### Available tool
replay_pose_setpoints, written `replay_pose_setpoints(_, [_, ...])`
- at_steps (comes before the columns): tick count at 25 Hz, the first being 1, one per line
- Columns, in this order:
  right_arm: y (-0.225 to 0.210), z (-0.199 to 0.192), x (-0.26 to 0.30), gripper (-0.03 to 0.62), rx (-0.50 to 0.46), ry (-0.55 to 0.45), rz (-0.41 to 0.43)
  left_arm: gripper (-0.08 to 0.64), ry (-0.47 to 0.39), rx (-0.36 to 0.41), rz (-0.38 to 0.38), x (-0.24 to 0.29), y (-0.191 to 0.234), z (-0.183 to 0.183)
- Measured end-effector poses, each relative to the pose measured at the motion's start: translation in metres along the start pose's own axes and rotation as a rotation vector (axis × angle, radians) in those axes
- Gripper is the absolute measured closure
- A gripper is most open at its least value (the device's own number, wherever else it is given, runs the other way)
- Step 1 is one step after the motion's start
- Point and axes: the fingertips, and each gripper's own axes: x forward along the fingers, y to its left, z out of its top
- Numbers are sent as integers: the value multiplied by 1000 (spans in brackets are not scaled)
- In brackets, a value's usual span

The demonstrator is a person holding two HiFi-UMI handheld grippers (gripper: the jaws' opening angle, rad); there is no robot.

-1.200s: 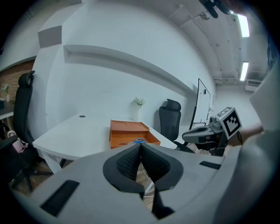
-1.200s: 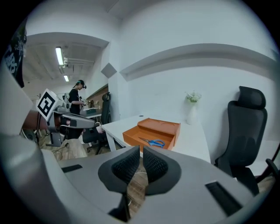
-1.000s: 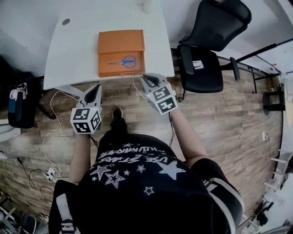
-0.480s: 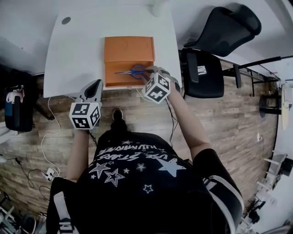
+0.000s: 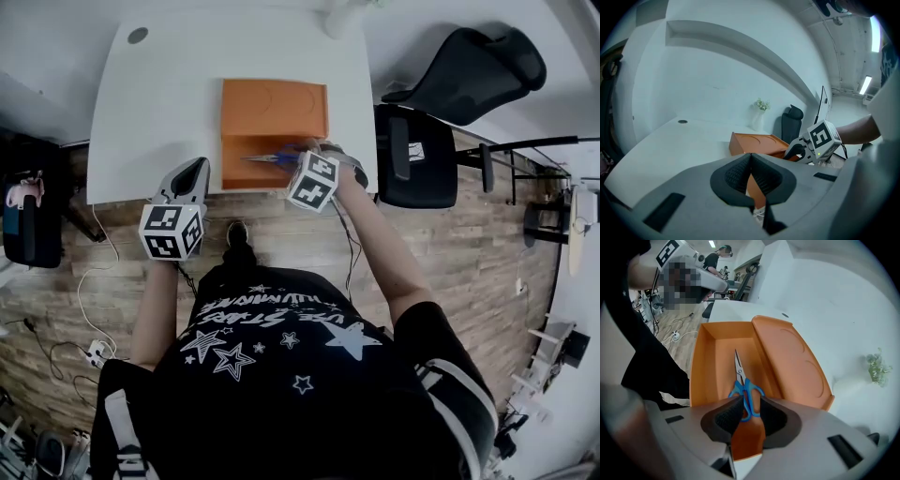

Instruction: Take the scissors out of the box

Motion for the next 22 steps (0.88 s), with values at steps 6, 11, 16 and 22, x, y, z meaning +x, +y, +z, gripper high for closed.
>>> replay_pose_setpoints(6, [9, -1, 11, 480, -38, 72, 93, 541, 4, -16, 0, 8, 8, 1])
replay_pose_setpoints(11, [9, -2, 19, 480, -45, 107, 111, 541, 10, -26, 3, 9, 18, 2])
replay_pose_setpoints(16, [8, -3, 24, 474, -22, 133, 166, 541, 13, -34, 7, 15, 25, 1])
replay_pose_setpoints(22, [10, -2, 24, 469, -39, 147, 223, 541, 24, -40, 0, 21, 29, -1])
